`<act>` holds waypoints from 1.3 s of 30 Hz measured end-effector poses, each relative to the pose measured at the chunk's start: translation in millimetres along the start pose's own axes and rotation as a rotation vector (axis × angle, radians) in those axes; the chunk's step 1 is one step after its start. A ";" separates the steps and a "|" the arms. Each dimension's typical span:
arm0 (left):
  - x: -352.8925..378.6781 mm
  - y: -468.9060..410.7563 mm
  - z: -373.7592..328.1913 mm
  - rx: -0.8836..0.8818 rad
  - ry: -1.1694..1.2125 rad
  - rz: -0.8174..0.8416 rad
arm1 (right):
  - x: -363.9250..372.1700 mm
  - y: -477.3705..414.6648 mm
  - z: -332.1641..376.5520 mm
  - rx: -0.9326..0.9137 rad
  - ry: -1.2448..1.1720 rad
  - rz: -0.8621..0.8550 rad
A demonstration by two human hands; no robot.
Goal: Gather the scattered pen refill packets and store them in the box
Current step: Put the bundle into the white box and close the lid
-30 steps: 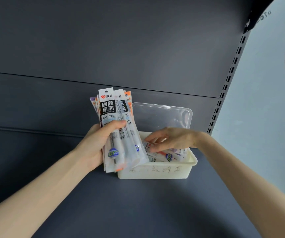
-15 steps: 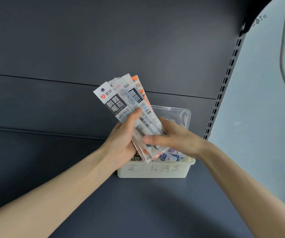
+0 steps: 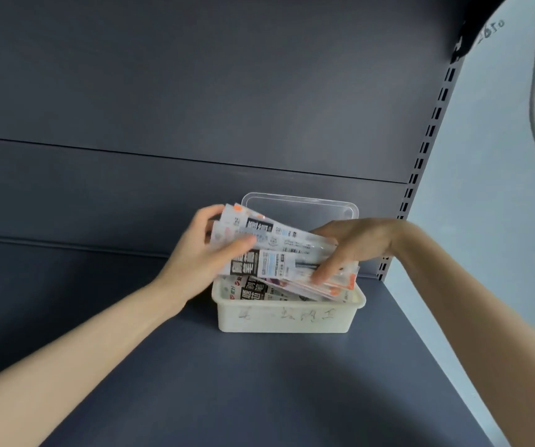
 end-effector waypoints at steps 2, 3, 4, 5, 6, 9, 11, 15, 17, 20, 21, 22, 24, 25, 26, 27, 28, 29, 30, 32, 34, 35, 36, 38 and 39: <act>8.0 3.9 7.5 0.044 -0.213 0.001 | 4.3 -4.8 -2.8 0.041 0.065 0.052; 10.8 2.9 11.8 0.058 -0.249 0.011 | 5.5 -6.1 -3.3 0.051 0.083 0.064; 13.4 1.1 16.0 0.062 -0.272 0.023 | 6.2 -6.6 -3.0 0.055 0.100 0.071; 16.3 -0.7 18.6 0.067 -0.312 0.032 | 6.0 -6.9 -4.1 0.057 0.117 0.069; 18.3 -3.2 20.9 0.062 -0.386 0.032 | 5.9 -6.5 -5.4 0.058 0.128 0.061; 24.4 -12.0 22.8 0.043 -0.577 0.043 | 0.9 -1.1 -10.2 0.067 0.128 -0.040; 30.5 -18.5 21.2 0.029 -0.608 0.085 | 0.1 5.6 -12.1 0.045 0.097 -0.105; 42.4 -32.9 26.2 0.022 -0.926 0.112 | 12.5 13.0 -26.9 0.078 0.061 -0.043; 44.5 -27.9 9.5 0.196 -1.014 0.044 | 13.9 10.1 -32.3 0.076 0.078 -0.020; 61.9 -15.8 0.6 0.360 -0.973 0.226 | 16.3 4.0 -30.8 0.084 0.111 0.013; 68.0 -15.8 9.1 0.302 -0.987 0.326 | 16.6 1.6 -31.4 0.092 0.121 0.007; 71.7 -16.9 17.8 0.243 -1.016 0.396 | 15.9 -0.7 -33.4 0.102 0.134 -0.015; 75.0 -20.4 25.0 0.188 -1.087 0.463 | 8.6 2.4 -36.5 0.130 0.173 -0.134; 76.4 -21.3 26.0 0.175 -1.113 0.487 | 4.4 7.1 -36.7 0.139 0.201 -0.203; 77.1 -22.2 26.1 0.163 -1.138 0.498 | 3.4 11.5 -35.9 0.136 0.220 -0.240; 78.2 -23.6 26.5 0.152 -1.174 0.500 | 6.5 14.3 -33.0 0.117 0.208 -0.242; 80.1 -24.6 26.8 0.148 -1.223 0.495 | 13.8 14.5 -29.5 0.087 0.178 -0.212; 82.3 -25.5 26.9 0.153 -1.283 0.483 | 21.3 13.3 -23.9 0.052 0.161 -0.183; 84.1 -26.7 26.0 0.161 -1.340 0.463 | 26.4 10.5 -20.8 0.020 0.164 -0.177; 82.3 -31.3 24.3 0.168 -1.427 0.397 | 29.9 5.5 -18.8 -0.014 0.173 -0.215; 75.7 -35.8 23.5 0.168 -1.433 0.335 | 32.4 2.4 -23.0 0.005 0.182 -0.245; 72.5 -37.0 24.9 0.157 -1.405 0.328 | 32.7 1.9 -25.3 0.021 0.187 -0.268; 69.7 -37.2 26.8 0.145 -1.372 0.333 | 31.5 2.0 -27.3 0.031 0.202 -0.301; 67.2 -36.9 29.8 0.143 -1.324 0.365 | 28.1 3.5 -26.2 0.032 0.253 -0.367; 66.8 -36.5 29.8 0.157 -1.305 0.383 | 27.4 5.0 -23.5 0.024 0.255 -0.386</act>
Point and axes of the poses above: each hand's wrist, its own y-axis away from the middle knuckle, its own x-axis out of the palm, z = x × y, the point moved 9 cm from there along -y, towards the middle knuckle, and after that the axes turned 12 degrees about -x, right-handed, at the moved point
